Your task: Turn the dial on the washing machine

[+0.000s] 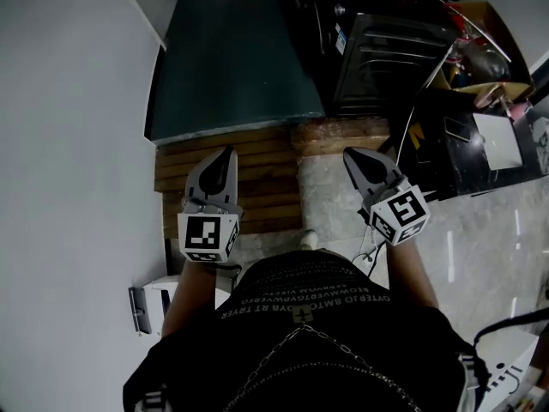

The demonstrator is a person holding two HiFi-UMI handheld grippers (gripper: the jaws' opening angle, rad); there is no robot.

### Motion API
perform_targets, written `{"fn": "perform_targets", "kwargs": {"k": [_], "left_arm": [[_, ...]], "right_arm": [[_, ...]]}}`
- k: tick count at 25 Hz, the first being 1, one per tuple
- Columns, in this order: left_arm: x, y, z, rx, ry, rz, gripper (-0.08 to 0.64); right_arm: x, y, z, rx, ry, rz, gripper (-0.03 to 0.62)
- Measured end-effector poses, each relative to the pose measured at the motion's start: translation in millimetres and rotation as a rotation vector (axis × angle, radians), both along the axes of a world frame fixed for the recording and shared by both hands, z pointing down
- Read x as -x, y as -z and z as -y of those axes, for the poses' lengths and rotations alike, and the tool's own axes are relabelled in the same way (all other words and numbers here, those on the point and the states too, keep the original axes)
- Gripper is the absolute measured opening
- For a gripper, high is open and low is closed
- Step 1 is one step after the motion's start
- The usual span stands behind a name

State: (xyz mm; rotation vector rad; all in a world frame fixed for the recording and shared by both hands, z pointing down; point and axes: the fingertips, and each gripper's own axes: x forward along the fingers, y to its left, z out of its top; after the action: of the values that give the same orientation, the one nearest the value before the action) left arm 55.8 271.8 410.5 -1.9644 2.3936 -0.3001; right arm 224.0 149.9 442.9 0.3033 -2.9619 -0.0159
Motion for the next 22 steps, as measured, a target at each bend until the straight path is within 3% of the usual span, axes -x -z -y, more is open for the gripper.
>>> {"fn": "perform_targets", "kwargs": {"k": [5, 10, 16, 22], "left_arm": [[0.6, 3.1, 38.7, -0.012, 0.019, 0.005, 0.006], [13.7, -3.4, 52.0, 0.020, 0.055, 0.006, 0.006], [70.3, -7.8, 50.8, 0.038, 0.124, 0.004, 0.006], [134.6, -14.1, 77.6, 0.058, 0.090, 0.023, 0.006]], "right_arm": [[5.7, -6.1, 42.0, -0.027, 0.024, -0.032, -0.003], [21.7, -17.8, 73.3, 0.013, 0.050, -0.048, -0.003], [66.3, -27.6, 86.5, 0.043, 0.081, -0.055, -0.003], [129.4, -37.4, 88.6, 0.060, 0.145, -0.067, -0.003]]}}
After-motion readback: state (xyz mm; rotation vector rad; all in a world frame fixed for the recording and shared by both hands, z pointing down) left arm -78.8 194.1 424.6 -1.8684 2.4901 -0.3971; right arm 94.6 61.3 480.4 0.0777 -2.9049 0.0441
